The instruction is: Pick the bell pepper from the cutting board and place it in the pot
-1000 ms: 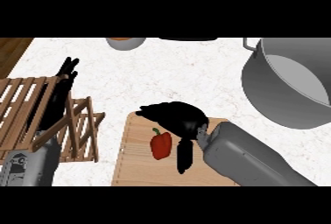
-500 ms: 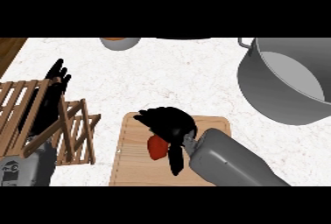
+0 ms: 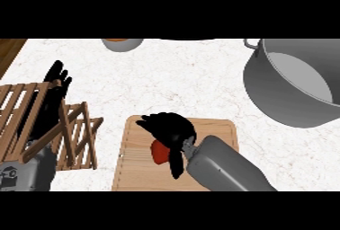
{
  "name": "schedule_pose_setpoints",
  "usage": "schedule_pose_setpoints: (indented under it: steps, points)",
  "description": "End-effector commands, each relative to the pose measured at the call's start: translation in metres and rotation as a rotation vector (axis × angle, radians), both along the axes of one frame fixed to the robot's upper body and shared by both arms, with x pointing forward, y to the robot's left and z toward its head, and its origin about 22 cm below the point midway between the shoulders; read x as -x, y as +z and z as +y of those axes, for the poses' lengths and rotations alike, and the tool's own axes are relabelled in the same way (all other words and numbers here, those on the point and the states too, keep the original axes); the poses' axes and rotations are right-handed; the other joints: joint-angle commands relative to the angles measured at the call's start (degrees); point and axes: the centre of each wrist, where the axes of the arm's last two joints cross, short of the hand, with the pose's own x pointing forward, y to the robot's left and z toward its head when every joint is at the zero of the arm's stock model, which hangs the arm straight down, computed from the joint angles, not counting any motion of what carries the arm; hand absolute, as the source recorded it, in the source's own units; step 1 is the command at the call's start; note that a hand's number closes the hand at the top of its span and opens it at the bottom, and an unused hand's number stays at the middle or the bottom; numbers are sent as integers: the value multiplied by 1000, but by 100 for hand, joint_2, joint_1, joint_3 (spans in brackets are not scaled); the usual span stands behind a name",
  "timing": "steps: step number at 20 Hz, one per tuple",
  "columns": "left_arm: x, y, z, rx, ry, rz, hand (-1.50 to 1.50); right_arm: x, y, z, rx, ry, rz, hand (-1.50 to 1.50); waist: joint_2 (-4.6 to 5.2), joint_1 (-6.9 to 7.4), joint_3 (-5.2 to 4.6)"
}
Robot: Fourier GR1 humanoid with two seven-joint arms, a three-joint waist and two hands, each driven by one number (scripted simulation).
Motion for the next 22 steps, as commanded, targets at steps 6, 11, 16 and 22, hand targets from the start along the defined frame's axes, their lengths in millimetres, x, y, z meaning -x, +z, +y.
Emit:
schedule_pose_setpoints:
  steps: [6, 11, 16, 22]
  points:
    - [-4, 12, 10, 9, 22, -30, 0, -8, -37, 4, 39, -55, -2, -150, -11, 72, -5]
    - [-5, 4, 2, 11, 9, -19, 0, -12, -37, 0, 40, 141, -65, 150, -9, 46, -4]
    - [-13, 5, 3, 9, 22, -15, 0, 3, -55, 1, 27, 162, -55, 150, -11, 25, -5]
    - [9, 8, 15, -1, 23, -19, 0, 24, -49, -37, 27, 217, -43, 150, -64, -77, -5]
